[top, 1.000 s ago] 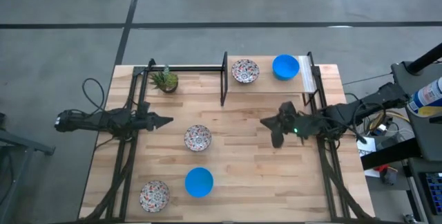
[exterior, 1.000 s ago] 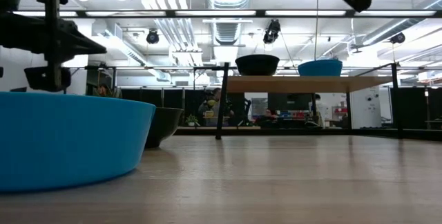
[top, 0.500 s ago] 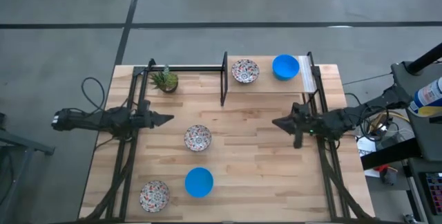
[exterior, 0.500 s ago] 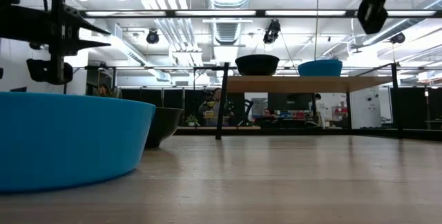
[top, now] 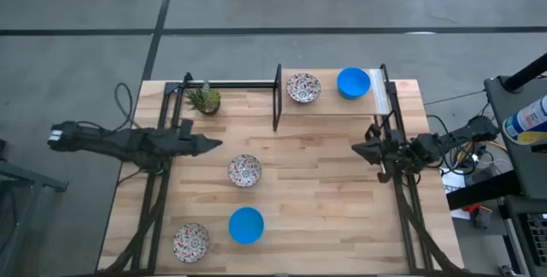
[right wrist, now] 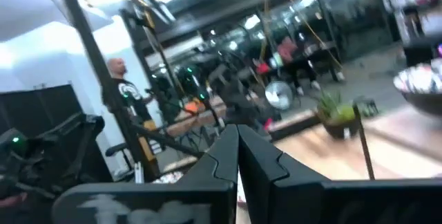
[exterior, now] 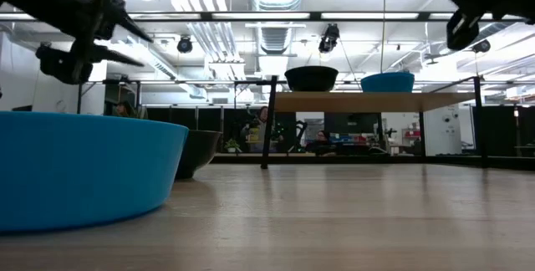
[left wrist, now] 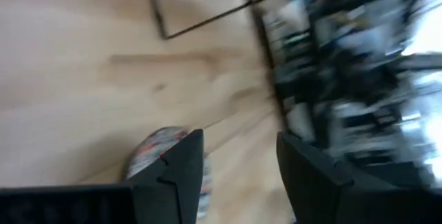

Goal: Pick & Place Mini bowls
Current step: Stack the top white patterned bowl on the white patterned bowl on the shelf

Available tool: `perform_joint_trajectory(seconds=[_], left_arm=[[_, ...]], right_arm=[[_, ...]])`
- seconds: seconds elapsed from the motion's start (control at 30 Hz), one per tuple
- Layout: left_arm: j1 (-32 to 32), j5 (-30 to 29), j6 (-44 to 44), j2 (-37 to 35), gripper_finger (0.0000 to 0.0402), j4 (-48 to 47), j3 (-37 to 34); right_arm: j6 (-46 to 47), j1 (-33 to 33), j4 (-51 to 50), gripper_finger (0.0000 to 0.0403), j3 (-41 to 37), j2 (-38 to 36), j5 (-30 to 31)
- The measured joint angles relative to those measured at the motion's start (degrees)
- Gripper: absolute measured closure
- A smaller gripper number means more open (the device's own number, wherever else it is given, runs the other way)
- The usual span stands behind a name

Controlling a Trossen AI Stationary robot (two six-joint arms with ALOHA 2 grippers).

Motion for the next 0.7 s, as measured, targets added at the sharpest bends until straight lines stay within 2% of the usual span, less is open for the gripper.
perform_joint_trajectory(seconds=[0.17,0.33,0.57,0.7], left_arm=[[0.02,1.73,0.88,10.67,0.0227,-3.27,6.39],[0.02,2.56,1.45,18.91,0.0227,-3.84,10.67],[0.02,5.87,2.32,27.33,0.0227,-8.40,14.18],[0.07,5.83,2.84,30.83,0.0227,-10.98,16.73]], right_arm=[[-4.46,0.02,-0.41,0.0394,-1.99,-6.80,-0.97],[-4.70,0.05,-2.86,0.0394,-4.03,-13.05,-1.04],[-3.47,0.06,-7.81,0.0394,-4.07,-12.71,-1.02],[-4.55,0.06,-8.22,0.0394,-4.07,-12.49,-0.85]])
